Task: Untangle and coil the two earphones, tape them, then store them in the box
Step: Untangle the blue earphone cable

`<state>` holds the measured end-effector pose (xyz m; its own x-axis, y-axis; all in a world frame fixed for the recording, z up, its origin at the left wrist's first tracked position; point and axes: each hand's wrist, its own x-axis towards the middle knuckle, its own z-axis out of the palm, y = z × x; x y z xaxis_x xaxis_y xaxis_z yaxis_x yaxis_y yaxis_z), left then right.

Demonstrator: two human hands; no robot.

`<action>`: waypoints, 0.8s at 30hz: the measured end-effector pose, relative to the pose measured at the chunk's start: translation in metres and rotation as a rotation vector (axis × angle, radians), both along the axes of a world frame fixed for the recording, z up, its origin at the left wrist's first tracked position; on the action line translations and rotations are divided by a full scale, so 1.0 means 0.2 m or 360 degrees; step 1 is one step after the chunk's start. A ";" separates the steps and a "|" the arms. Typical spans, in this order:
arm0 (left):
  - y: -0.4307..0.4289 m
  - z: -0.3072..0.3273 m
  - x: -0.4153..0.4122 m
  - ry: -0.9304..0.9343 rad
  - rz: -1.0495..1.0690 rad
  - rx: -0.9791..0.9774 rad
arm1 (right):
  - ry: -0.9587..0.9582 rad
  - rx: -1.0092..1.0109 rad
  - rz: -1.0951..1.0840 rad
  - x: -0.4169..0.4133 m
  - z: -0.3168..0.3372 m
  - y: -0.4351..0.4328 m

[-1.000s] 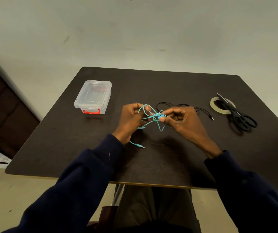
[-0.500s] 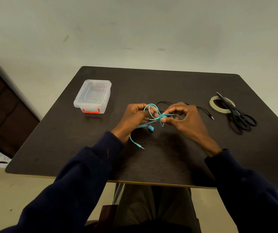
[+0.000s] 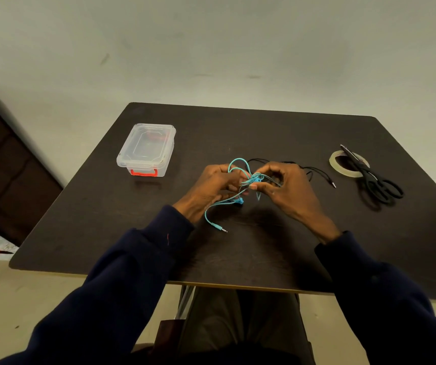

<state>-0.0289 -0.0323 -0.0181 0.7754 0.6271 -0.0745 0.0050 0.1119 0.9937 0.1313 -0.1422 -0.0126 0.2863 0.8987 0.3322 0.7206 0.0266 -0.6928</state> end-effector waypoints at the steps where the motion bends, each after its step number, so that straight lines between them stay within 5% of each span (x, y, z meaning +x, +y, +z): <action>1: 0.00 -0.01 0.00 0.0031 -0.0001 0.0076 | 0.0001 -0.0003 -0.0012 0.00 0.00 0.01; 4: 0.00 -0.06 0.00 0.0067 0.0041 0.0239 | 0.0071 -0.0076 -0.0050 -0.01 0.00 0.02; 12: -0.03 -0.06 0.00 0.0037 0.0056 -0.0033 | 0.0088 -0.0111 0.0011 0.02 0.02 0.00; 24: -0.02 -0.04 0.00 -0.0026 0.0320 0.0262 | 0.0686 -0.0064 0.0082 0.03 0.03 -0.02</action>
